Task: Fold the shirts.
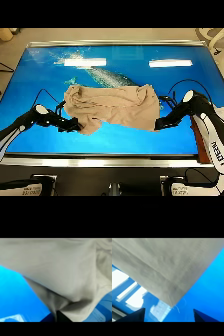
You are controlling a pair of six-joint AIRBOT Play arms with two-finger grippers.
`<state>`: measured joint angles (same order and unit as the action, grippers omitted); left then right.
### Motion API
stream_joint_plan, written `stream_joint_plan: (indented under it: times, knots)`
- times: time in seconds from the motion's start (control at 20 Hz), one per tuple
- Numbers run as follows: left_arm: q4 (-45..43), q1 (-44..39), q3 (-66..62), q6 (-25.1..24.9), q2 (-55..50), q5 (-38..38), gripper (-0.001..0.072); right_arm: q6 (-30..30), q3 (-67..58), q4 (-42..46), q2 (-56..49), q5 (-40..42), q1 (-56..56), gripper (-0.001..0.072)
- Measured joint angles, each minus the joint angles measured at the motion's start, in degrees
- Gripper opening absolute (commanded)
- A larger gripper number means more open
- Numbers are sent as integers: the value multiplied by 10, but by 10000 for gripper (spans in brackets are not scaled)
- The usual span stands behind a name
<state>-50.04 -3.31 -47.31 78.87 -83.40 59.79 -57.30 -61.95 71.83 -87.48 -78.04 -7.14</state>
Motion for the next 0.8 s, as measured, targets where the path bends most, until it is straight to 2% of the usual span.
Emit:
stream_joint_plan:
  times: [0.1,0.15,0.25,0.3,0.35,0.6,0.8]
  knots:
    - [-1,-4,1,0,7,-3,29,1,24,-33,0,29,0,638]
    - [2,-5,1,0,14,-8,29,1,32,-50,2,36,1,563]
    - [3,-6,2,-3,34,-7,29,1,43,-72,1,61,9,365]
    - [4,-6,2,-5,45,-7,29,1,47,-78,1,73,16,143]
    - [4,-6,2,-5,57,-7,28,1,50,-80,0,86,24,17]
    - [-2,-7,-12,-12,145,-3,27,24,29,-83,23,108,47,15]
    - [-56,-7,-121,-5,243,-5,27,63,-81,-23,104,112,48,15]
